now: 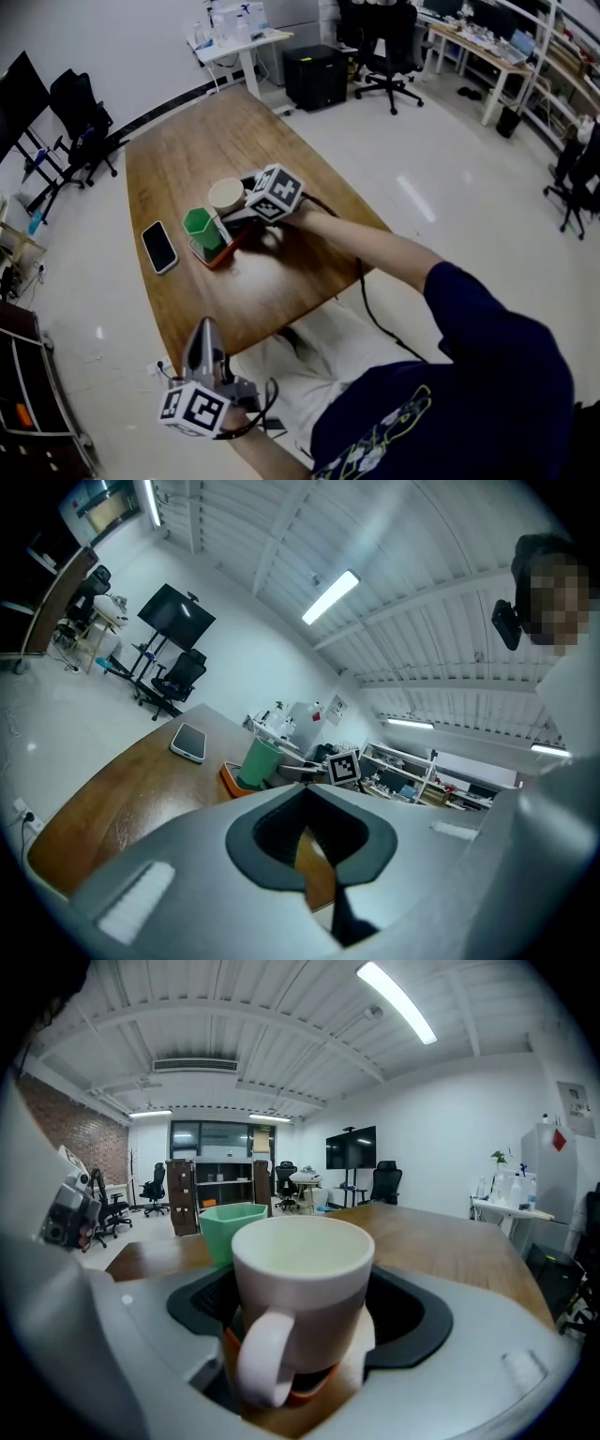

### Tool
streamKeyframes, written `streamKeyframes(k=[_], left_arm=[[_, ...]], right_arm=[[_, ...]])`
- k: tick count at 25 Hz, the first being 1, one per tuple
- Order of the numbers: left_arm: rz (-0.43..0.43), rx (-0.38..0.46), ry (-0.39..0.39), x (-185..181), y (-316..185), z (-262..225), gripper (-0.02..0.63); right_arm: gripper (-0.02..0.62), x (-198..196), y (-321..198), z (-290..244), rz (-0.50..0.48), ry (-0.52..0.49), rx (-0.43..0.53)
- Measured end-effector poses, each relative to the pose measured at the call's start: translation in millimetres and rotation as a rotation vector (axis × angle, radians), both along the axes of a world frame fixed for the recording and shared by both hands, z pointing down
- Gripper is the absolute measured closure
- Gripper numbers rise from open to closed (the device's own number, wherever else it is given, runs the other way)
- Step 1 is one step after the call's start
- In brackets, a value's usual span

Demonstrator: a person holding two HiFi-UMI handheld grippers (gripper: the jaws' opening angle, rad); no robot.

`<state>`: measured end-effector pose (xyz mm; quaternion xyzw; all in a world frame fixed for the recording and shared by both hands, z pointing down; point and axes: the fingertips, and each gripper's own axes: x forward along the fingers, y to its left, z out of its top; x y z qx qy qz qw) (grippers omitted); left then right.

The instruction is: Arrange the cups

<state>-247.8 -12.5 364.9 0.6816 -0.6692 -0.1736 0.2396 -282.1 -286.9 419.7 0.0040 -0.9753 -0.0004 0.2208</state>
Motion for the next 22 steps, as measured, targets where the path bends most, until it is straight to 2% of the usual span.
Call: streamKeyframes(k=[6,11,15,16,17,20,21,22], left_arm=[[0.006,-0.002,0.004,2,-1,2,0.601],[0.001,0.001,0.008,2,1,1,0.601],[-0.002,-0.008,0.001,1,6,3,0.601],[-0.001,-0.012,0.001,1,5,5,0.601],[0.000,-0.016,0.002,1,4,7,0.601],[0.009,-0.033,-0.003,4,-2,16,0.601],[0.010,-0.032,-0.014,6,-4,17,0.601],[0.011,-0.021,-0.033,7,-6,17,0.601]], right_arm=[[0.189,-1,3,-2,-0.038,-0.030,0.030],[0.116,10,-1,-27,-0.008,-0.127,-0.001],[0.100,47,3,-55,0.006,-0.229,-0.004],[0.118,61,5,-60,0.009,-0.256,-0.001],[0.210,76,8,-62,0.006,-0.281,0.004],[0.553,115,29,-61,-0.027,-0.358,-0.013],[0.600,125,39,-58,-0.045,-0.374,-0.040],[0.601,134,50,-53,-0.062,-0.375,-0.071]])
